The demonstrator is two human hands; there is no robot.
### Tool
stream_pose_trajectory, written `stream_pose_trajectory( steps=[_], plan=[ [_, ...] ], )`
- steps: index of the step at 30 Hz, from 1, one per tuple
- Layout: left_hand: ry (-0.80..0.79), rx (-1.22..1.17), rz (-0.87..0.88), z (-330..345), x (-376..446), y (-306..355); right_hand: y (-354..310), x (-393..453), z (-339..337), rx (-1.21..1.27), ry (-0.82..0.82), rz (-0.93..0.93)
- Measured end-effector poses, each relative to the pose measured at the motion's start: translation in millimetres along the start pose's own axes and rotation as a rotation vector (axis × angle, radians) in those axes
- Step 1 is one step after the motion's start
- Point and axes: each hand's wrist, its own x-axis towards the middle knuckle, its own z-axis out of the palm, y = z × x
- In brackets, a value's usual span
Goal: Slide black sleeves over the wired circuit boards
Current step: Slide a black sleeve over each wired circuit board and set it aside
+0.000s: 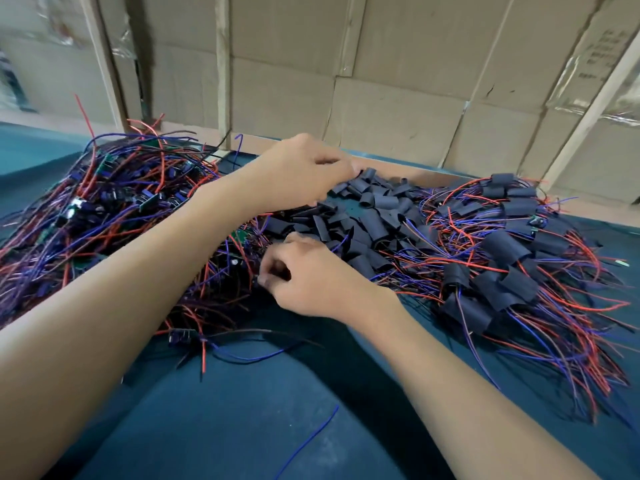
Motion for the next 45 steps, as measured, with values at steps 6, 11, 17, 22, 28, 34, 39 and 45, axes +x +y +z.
stream_pose_trajectory(
  steps=[6,11,17,22,28,34,39,45],
  plan=[
    [-0.004,-0.857,-0.219,7,-34,15,-16,-17,-9,-0.176,0.157,-0.028],
    [0.138,-1.326,-0.311,-8,-47,-18,-7,-48,-48,-0.138,0.264,-0.075],
    [0.238,-1.188,-0.275,21,-61,-45,11,-102,-71,0.139,0.373,0.025],
    [0.247,-0.736,-0.156,45,-70,-50,24,-117,-57,0.631,0.423,0.224],
    [0.331,-0.255,-0.01,64,-89,-44,38,-130,-43,1.099,0.327,0.392],
    [0.161,-0.264,-0.024,61,-106,-34,25,-134,-38,1.121,0.531,0.249],
    [0.197,-0.203,-0.008,60,-111,-32,12,-142,-46,1.361,0.541,0.158],
    [0.175,-0.206,0.037,65,-116,-30,-6,-147,-47,1.409,0.497,0.105]
  ],
)
